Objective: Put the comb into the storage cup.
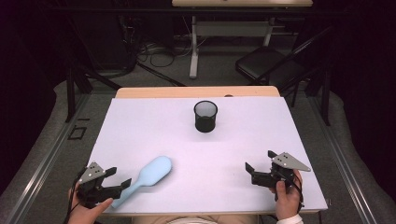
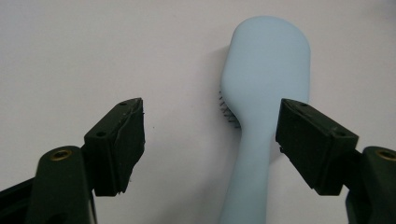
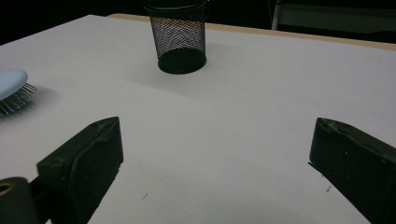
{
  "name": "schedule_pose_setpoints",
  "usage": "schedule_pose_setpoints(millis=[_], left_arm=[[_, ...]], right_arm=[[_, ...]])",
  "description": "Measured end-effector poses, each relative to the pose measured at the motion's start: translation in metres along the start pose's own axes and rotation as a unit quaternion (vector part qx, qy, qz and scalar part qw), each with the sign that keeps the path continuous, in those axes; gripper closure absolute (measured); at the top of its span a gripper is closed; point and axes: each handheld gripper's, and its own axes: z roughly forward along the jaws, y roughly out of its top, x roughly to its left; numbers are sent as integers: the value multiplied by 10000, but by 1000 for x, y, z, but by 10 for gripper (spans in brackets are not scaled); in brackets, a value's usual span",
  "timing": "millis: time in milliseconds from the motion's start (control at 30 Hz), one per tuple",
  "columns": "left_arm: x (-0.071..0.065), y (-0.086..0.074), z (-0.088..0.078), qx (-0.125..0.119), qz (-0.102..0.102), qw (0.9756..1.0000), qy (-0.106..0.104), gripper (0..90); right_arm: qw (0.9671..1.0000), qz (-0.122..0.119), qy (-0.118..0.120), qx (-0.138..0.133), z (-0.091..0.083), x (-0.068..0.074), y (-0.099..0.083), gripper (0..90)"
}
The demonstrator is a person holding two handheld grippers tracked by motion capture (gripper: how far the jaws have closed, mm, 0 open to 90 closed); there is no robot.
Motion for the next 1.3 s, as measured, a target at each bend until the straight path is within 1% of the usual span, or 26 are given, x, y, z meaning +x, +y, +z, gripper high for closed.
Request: schedule_pose_setpoints(millis=[67,167,233,267,333,400,467,500,567,667,800,933,967,1000,1033,1133,1200,1300], left_arm=[[0,0,0,-26,11,10000,7,219],[0,1,0,-86,8,10000,17,162],[0,0,1,-137,-28,9999,-17,151],[1,0,1,-169,-60,9998,-56,131],[1,1,2,-134,-84,9998,-120,73],[1,0,3,-160,-122,9997,-119,39],[1,1,3,-189,-79,9997,-93,15],[1,1,3,-218,-106,9996,-108,6],[2,1,1,-238,-96,9996,-108,5],[3,1,2,-276,-154,9995,-52,5],[5,2,2,-261,-147,9996,-14,5],[6,4,1,-245,-150,9995,-155,5],[6,5,1,-254,-157,9994,-158,6],[6,7,0,-227,-108,9996,-163,5],[5,8,0,-229,-128,9995,-157,6],[3,11,-1,-163,-70,9997,-163,5],[3,12,-1,-175,-63,9997,-180,5],[3,14,0,-157,-134,9995,-247,5]], right_arm=[[10000,-11,1,27,0,0,0,24],[10000,-12,5,25,0,0,0,24],[10000,-12,6,27,0,0,0,24],[10000,-12,6,30,0,0,0,24],[10000,-17,8,29,0,0,0,24],[10000,-18,7,36,0,0,0,24],[10000,-27,8,33,0,0,0,24],[10000,-28,7,32,0,0,0,24],[10000,-24,7,34,0,0,0,24],[10000,-21,14,45,0,0,0,24],[10000,-15,14,54,0,0,0,24],[10000,-16,13,47,0,0,0,24],[10000,-12,10,47,0,0,0,24],[10000,1,10,53,1,0,-1,24],[10000,1,8,60,1,0,-1,24],[10000,2,12,67,0,0,-1,24],[10000,27,14,63,0,0,-1,24],[10000,47,14,71,0,0,-1,24]])
